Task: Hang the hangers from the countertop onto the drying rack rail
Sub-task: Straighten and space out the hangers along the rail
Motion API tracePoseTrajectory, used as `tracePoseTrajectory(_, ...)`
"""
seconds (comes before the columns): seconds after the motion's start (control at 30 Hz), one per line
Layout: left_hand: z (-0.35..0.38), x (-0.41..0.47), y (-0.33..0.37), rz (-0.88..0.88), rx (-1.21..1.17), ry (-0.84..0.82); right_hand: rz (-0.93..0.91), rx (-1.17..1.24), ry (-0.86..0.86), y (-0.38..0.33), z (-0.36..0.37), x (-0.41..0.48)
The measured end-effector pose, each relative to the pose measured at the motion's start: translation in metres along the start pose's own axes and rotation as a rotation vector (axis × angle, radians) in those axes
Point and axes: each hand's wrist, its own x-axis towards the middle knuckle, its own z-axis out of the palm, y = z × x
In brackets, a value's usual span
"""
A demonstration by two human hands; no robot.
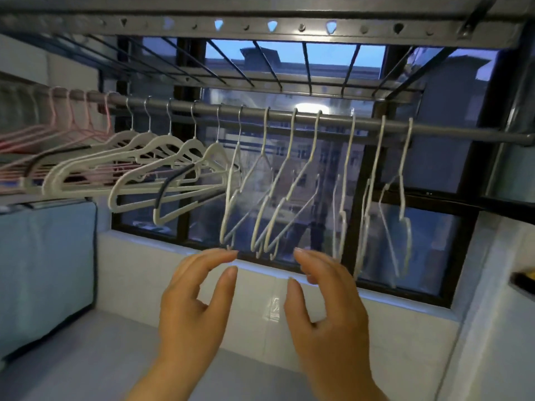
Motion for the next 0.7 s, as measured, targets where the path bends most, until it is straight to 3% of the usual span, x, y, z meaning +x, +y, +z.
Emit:
tracePoseTrajectory(0.1, -0.019, 0.017, -0.018, -0.002, -0.017, 0.007, 0.220, 0.060, 0.005, -0.016, 0.027, 0.006)
tracePoseTrajectory(0.23, -0.035, 0.043, -0.042, -0.039, -0.078, -0.177, 0.539, 0.091, -0.011, -0.032, 0.057, 0.018)
tracePoseTrajectory(0.37, -0.036, 0.062, -0.054, -0.037, -0.165, -0.336, 0.679, 0.067, 0.071, -0.040, 0.067, 0.024)
tracePoseTrajectory(0.47, -0.030, 0.065, -0.055, -0.131, -0.274, -0.434, 0.758, 0.048, 0.054, -0.045, 0.067, 0.031)
tracePoseTrajectory(0.7, -0.016, 0.064, -0.052, -0.223, -0.392, -0.496, 0.878, 0.129, -0.017, -0.039, 0.062, 0.047)
